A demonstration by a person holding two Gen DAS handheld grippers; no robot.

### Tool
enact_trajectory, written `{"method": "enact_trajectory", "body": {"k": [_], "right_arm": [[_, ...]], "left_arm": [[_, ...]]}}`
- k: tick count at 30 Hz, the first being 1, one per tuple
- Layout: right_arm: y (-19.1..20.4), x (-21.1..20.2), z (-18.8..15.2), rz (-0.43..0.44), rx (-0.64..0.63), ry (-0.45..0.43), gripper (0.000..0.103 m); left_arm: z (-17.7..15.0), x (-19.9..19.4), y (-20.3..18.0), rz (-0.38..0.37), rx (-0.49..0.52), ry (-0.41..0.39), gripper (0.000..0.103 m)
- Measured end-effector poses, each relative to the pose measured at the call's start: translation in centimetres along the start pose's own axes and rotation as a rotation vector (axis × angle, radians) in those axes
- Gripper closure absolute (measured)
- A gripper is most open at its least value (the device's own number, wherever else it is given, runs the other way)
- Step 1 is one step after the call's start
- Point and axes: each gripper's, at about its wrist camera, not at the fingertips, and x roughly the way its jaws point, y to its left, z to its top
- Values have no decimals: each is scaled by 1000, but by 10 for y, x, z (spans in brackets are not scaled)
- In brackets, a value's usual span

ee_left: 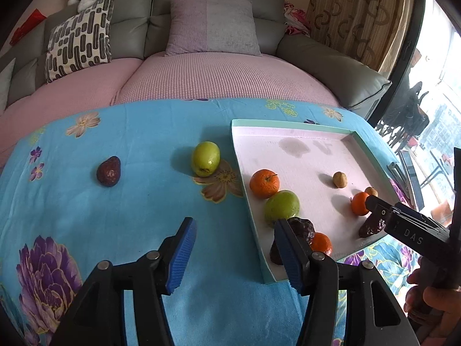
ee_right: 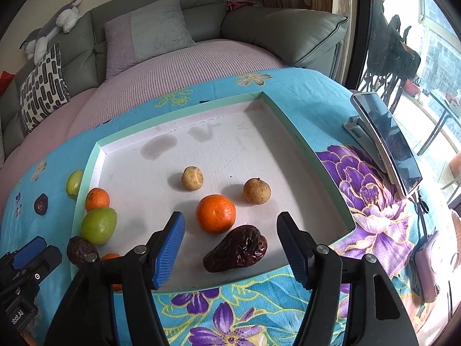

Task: Organize fruits
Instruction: 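Open the right gripper to drop its date while the left gripper releases its date, then move both grippers toward the small dried date and the yellow-green pear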

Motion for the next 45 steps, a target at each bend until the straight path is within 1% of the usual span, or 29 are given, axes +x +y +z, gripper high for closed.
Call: {"method": "enact_trajectory", "body": {"k": [2, 3, 6, 12, 14, 15, 16, 20, 22, 26, 28, 31, 37, 44, 45], "right_arm": [[4, 0, 1, 9, -9, -5, 28], [5, 0, 0, 13, -13, -7, 22], [12, -1, 1, 34, -28, -12, 21], [31, -2, 0, 78, -58, -21, 21], [41, -4, -1, 110, -74, -25, 19], [46, -4, -1, 121, -84, -27, 13], [52, -5, -2, 133, -98, -33, 10], [72, -9, -3, 189, -131, -58, 9], [80, -9, -4, 217, -142, -68, 9], [96, -12, -5, 237, -163, -98, 6], [100, -12, -3, 262, -142, -98, 6], [108, -12, -1, 278, -157, -109, 6], [130, -11, 9, 310, -189, -123, 6], [163, -12, 34, 328, -222, -134, 6], [167, -11, 38, 336, -221, -133, 6]], "left_arm": [[0, 2, 16, 46, -42, 7, 41], [0, 3, 24, 72, -60, 8, 39], [-2, 3, 49, 162, -104, 4, 28], [-8, -7, 101, 308, -209, -11, 19], [-10, -13, 116, 344, -243, -21, 16], [-11, -16, 122, 359, -257, -27, 12], [-12, -19, 127, 373, -267, -34, 9], [-15, -33, 144, 419, -291, -62, 7], [-15, -38, 150, 437, -303, -74, 4], [-14, -39, 159, 446, -308, -87, 2], [-12, -35, 161, 434, -311, -83, 2], [-6, -29, 163, 408, -316, -73, 2], [18, -25, 165, 366, -330, -119, 2], [45, -5, 161, 301, -290, -103, 4], [48, -1, 161, 292, -287, -101, 6]]}}
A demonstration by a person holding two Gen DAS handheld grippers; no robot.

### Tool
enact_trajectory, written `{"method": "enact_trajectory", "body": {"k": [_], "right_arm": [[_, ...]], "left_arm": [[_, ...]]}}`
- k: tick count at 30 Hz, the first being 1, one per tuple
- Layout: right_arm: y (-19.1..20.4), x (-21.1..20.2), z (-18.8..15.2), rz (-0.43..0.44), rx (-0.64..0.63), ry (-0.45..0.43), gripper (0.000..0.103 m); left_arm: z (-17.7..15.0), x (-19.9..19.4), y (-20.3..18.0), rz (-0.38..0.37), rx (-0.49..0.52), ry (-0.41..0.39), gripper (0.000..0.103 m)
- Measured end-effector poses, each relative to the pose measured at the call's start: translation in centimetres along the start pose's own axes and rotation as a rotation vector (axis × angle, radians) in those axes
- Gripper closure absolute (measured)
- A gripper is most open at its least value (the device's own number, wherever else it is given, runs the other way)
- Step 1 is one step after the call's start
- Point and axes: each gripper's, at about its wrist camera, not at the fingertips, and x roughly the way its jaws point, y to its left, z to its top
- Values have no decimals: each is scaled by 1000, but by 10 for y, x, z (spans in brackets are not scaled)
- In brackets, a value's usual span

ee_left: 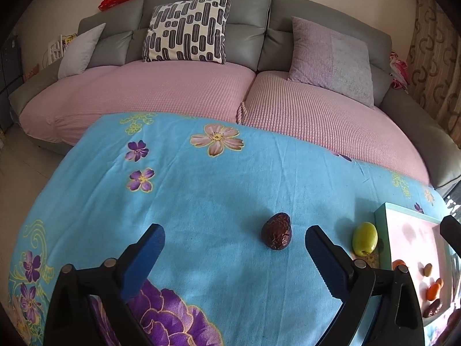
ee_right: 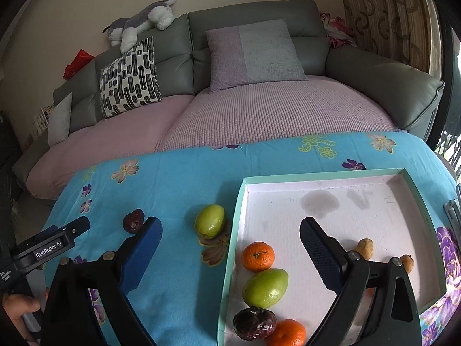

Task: Organize fruits
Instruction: 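Move both grippers toward the small dried date and the yellow-green pear, then grasp the small dried date with the left gripper while the right gripper grasps the pear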

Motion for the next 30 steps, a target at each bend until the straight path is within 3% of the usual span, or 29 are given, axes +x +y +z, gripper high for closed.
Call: {"method": "enact_trajectory", "body": {"k": [6, 8, 9, 12, 13, 18, 22, 25, 30], "right_arm": [[10, 19, 30, 100, 21, 32, 9], [13, 30, 35, 109, 23, 59, 20], [14, 37, 36, 116, 28, 77, 30], [15, 58, 35, 151, 51, 137, 35], [17, 66, 33, 151, 46, 159, 45], [19, 99, 19, 124, 37, 262, 58], [13, 115, 8, 122, 59, 307, 59], [12, 116, 7, 70, 33, 307, 60], [12, 116, 5, 38, 3, 310, 60]], "left_arm": [[7, 27, -12, -66, 7, 61, 18], [6, 37, -15, -84, 4, 87, 21], [6, 42, -17, -91, 0, 103, 25], [3, 54, -20, -102, -5, 137, 38], [2, 57, -20, -102, -4, 143, 42], [-1, 66, -20, -118, -17, 164, 49], [-1, 67, -23, -150, -20, 164, 59], [-3, 67, -27, -174, -15, 171, 67], [-5, 54, -26, -139, -28, 140, 68]]}}
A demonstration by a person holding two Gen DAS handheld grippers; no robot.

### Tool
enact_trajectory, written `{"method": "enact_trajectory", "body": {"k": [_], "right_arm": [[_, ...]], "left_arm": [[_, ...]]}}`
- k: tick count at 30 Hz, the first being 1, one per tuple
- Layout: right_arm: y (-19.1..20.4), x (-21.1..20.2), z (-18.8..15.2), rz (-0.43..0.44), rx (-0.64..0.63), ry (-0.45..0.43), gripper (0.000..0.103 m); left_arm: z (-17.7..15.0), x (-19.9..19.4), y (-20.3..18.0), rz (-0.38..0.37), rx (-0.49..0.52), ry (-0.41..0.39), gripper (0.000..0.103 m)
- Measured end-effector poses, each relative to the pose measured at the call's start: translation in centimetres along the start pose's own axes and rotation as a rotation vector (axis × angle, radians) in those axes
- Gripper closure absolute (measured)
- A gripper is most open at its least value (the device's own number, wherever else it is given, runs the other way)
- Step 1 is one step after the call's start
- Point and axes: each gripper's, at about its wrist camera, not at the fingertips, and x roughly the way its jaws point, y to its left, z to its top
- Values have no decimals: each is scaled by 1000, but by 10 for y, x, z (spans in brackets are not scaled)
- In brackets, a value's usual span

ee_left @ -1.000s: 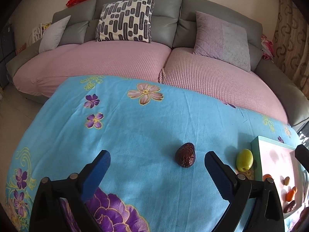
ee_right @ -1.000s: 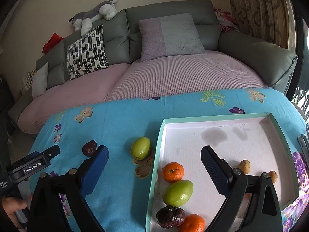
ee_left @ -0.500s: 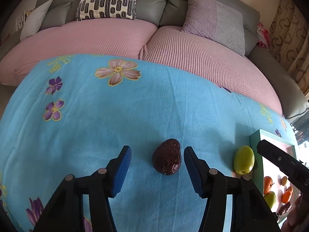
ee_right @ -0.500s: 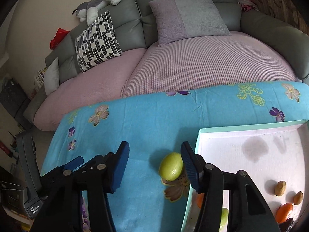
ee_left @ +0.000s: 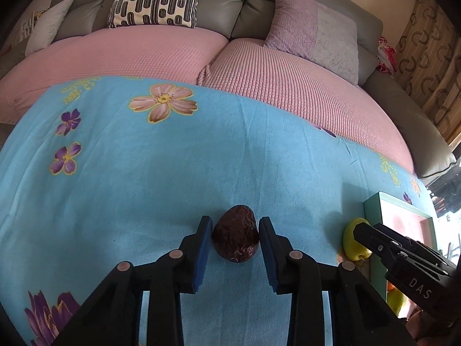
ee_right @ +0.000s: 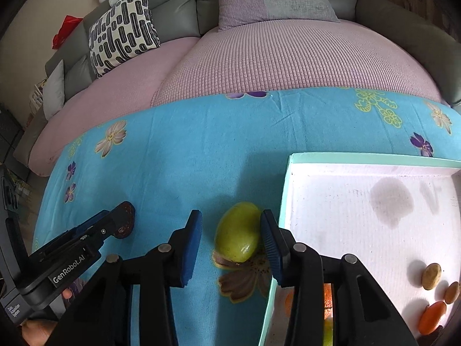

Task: Organize fruits
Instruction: 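Grasp the small dried date with the left gripper while the right gripper grasps the pear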

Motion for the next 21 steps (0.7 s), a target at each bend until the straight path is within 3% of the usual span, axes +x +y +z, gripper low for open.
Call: {"method": "enact_trajectory", "body": {"k": [6, 12, 21], "right_arm": [[12, 3, -2, -73, -83, 0, 60], [25, 8, -6, -166, -187, 3, 60], [46, 19, -19, -337, -384, 4, 59]], "left_arm": [[-11, -25, 15, 51, -50, -42, 68], [-29, -39, 27, 79, -79, -35, 68], [-41, -43, 37, 51, -101, -40, 68]]}}
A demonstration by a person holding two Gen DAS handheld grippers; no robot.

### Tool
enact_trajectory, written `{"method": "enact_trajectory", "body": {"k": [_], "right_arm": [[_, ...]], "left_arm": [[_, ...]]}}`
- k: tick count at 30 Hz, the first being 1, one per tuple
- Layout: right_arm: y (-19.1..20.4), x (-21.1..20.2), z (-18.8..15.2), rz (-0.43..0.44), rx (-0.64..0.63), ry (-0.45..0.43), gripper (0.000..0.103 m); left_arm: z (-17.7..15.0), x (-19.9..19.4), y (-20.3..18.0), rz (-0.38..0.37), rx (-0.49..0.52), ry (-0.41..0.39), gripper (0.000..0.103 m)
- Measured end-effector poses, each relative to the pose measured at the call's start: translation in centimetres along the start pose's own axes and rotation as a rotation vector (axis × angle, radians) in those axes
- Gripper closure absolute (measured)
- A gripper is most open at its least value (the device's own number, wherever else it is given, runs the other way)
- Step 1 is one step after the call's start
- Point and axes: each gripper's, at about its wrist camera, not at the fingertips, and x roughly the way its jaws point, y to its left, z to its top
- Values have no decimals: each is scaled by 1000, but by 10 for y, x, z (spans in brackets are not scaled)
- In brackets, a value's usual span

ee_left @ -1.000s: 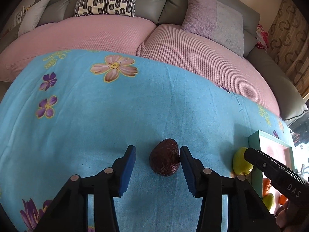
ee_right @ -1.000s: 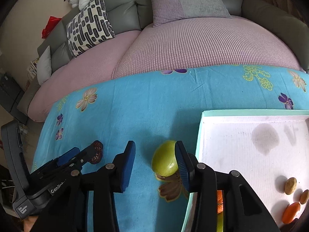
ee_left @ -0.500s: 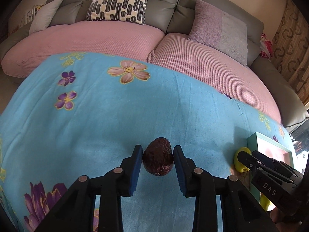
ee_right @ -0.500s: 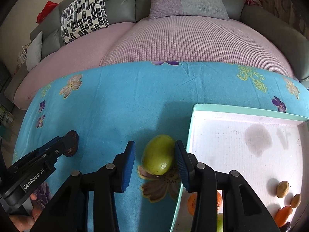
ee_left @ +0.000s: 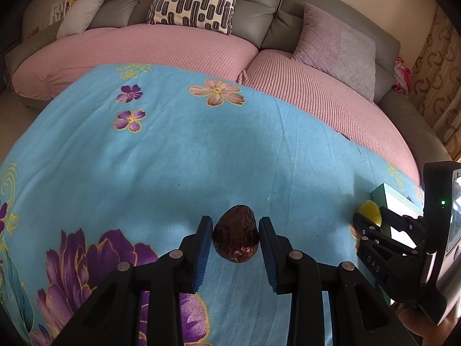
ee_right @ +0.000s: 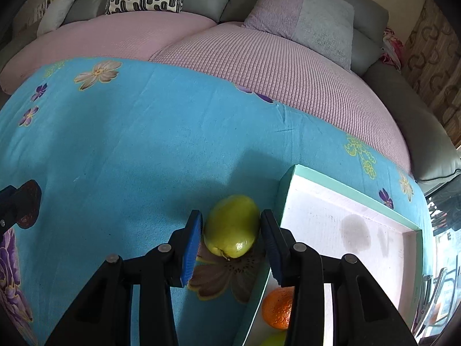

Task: Organize fruits
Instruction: 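Grasp the small dried date with the left gripper while the right gripper grasps the pear, then carry the date and pear over the white tray with both grippers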

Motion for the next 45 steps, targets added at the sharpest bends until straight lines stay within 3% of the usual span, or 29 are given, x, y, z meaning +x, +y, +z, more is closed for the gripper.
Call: {"method": "enact_trajectory", "body": {"k": [9, 19, 24, 34, 45], "right_arm": [[10, 2, -3, -79, -60, -4, 60], [2, -28, -21, 72, 78, -53, 60], [-9, -59, -35, 102, 176, -112, 60], [-46, -96, -49, 128, 284, -218, 60], [-136, -102, -89, 6, 510, -204, 60]], "left_arm": [[1, -8, 21, 1, -49, -17, 68], [0, -13, 13, -17, -23, -27, 68], [2, -21, 1, -21, 6, -49, 68], [1, -30, -52, -66, 137, -77, 68], [-24, -33, -140, -209, 356, -72, 68]]}}
